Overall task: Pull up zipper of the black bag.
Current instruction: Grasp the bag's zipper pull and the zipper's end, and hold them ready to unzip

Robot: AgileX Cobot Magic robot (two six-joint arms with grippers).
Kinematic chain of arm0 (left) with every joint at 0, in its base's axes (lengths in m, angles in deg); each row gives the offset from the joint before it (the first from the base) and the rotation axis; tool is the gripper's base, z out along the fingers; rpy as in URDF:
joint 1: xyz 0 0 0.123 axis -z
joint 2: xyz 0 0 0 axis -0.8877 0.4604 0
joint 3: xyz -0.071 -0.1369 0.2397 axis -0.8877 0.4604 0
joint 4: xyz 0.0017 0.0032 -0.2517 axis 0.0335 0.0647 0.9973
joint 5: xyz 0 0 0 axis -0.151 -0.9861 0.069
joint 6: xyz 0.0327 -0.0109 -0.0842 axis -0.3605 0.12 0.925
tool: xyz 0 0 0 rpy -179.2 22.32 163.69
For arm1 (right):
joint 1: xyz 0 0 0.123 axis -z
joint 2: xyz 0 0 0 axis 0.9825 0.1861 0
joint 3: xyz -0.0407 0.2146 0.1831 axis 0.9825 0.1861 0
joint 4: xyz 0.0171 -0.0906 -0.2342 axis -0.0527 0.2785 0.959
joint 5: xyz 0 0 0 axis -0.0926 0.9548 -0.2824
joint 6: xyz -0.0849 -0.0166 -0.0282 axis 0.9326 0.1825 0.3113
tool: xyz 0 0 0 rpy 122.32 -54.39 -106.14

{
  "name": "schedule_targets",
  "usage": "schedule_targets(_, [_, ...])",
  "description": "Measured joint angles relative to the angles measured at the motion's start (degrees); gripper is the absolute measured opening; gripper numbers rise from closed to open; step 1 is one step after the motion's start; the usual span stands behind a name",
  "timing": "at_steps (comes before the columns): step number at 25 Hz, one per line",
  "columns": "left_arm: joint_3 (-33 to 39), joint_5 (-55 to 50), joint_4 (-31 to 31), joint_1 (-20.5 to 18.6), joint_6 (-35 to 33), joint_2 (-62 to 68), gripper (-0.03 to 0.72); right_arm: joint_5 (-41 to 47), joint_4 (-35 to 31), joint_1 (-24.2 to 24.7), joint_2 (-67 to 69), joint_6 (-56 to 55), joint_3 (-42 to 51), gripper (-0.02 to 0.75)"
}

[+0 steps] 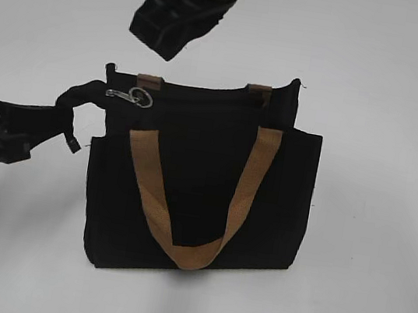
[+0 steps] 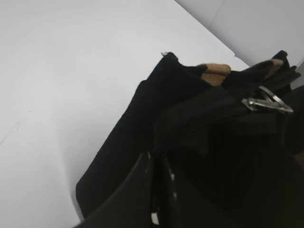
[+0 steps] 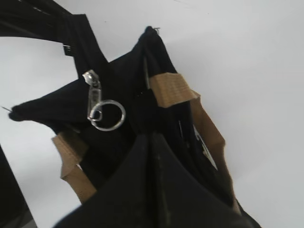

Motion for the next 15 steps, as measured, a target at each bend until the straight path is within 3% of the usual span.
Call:
schedule_targets(5, [0.00, 0.00, 0.00, 0.00, 0.00, 0.00, 0.008, 0.00, -4.60, 0.00, 0.00, 0.05, 0.00, 0.020])
schedule_targets(11, [0.00, 0.34, 0.00, 0.00, 0.00, 0.00, 0.008, 0.00, -4.70, 0.00, 0.78, 0.43, 0.00, 0.342])
schedule_targets(15, [0.00, 0.62, 0.00, 0.00, 0.00, 0.00, 0.008, 0.00, -4.90, 0.00, 3.03, 1.68, 0.00, 0.366])
